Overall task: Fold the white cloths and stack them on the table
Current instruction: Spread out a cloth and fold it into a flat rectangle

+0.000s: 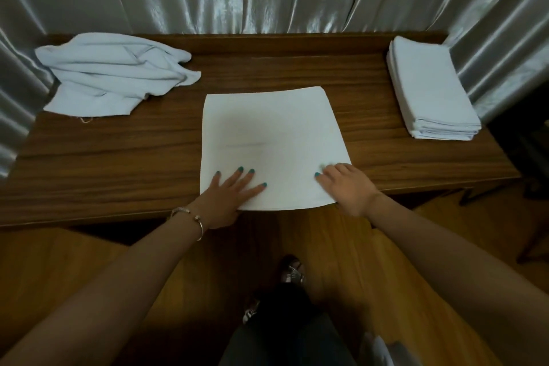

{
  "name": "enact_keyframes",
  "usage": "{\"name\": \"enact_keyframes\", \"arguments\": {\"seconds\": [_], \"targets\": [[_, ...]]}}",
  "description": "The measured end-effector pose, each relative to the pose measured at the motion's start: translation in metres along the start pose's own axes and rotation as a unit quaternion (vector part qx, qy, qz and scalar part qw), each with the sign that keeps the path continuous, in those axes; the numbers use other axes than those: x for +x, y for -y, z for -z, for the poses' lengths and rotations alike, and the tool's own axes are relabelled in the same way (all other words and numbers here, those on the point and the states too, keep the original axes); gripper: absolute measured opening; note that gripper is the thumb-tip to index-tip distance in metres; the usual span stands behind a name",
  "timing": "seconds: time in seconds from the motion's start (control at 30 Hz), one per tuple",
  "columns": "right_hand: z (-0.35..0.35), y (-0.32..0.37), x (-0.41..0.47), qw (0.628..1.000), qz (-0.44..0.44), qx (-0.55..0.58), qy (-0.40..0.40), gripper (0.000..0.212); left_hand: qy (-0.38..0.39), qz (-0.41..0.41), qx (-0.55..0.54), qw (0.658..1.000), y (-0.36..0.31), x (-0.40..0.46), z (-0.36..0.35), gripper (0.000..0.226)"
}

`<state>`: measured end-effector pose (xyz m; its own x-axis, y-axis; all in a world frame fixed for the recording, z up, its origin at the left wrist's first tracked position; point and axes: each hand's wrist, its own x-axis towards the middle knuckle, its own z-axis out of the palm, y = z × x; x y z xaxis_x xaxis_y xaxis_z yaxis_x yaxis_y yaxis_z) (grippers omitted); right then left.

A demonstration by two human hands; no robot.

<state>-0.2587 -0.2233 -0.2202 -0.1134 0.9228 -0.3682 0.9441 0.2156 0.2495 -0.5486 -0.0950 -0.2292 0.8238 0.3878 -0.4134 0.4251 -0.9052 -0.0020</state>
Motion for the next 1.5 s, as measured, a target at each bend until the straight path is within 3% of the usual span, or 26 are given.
{"name": "enact_keyframes", "arguments": {"seconds": [0.13,0.23,0.3,0.37,0.5,0.6,0.7,0.8,0.83,0.93,1.1,1.2,1.33,1.5], "targets": [[0.021,-0.014,-0.005,0.998,0.002,0.061,0.029,0.068,0.052,0.003,-0.159,0.986,0.018,-0.004,0.027,0.063],[0.021,-0.026,-0.011,0.995,-0.017,0.035,0.089,0.097,0.009,0.052,-0.207,0.977,0.036,-0.012,0.036,0.062],[0.013,-0.031,-0.018,0.994,-0.029,0.028,0.1,0.106,0.002,0.056,-0.199,0.978,0.05,-0.02,0.028,0.069],[0.004,-0.035,-0.025,0.993,-0.038,0.034,0.102,0.098,-0.022,0.047,-0.227,0.973,0.061,-0.026,0.018,0.064],[-0.007,-0.048,-0.027,0.994,-0.02,0.101,0.039,0.063,-0.086,0.044,-0.325,0.941,0.068,-0.027,0.014,0.035],[-0.008,-0.057,-0.022,0.979,-0.034,0.203,-0.002,0.053,-0.058,0.099,-0.448,0.887,0.073,-0.02,0.025,0.023],[-0.002,-0.063,-0.013,0.916,-0.127,0.375,-0.069,0.036,-0.054,0.141,-0.517,0.843,0.084,-0.009,0.036,0.012],[0.015,-0.068,0.006,0.768,-0.221,0.585,-0.138,0.023,-0.071,0.179,-0.56,0.806,0.095,0.003,0.051,0.017],[0.02,-0.071,0.014,0.735,-0.241,0.613,-0.16,0.022,-0.081,0.195,-0.581,0.786,0.099,0.008,0.057,0.017],[0.033,-0.088,0.044,0.692,-0.261,0.645,-0.192,0.021,-0.135,0.233,-0.612,0.744,0.11,0.025,0.07,0.012],[0.052,-0.119,0.101,0.701,-0.262,0.629,-0.212,0.022,-0.174,0.29,-0.608,0.718,0.133,0.055,0.077,0.037],[0.053,-0.132,0.134,0.716,-0.272,0.605,-0.217,0.033,-0.181,0.34,-0.595,0.705,0.142,0.075,0.074,0.038],[0.046,-0.142,0.169,0.737,-0.296,0.578,-0.187,0.032,-0.178,0.379,-0.552,0.721,0.148,0.1,0.069,0.029],[0.031,-0.143,0.189,0.712,-0.332,0.607,-0.117,0.02,-0.127,0.385,-0.629,0.664,0.162,0.109,0.067,0.028]]}}
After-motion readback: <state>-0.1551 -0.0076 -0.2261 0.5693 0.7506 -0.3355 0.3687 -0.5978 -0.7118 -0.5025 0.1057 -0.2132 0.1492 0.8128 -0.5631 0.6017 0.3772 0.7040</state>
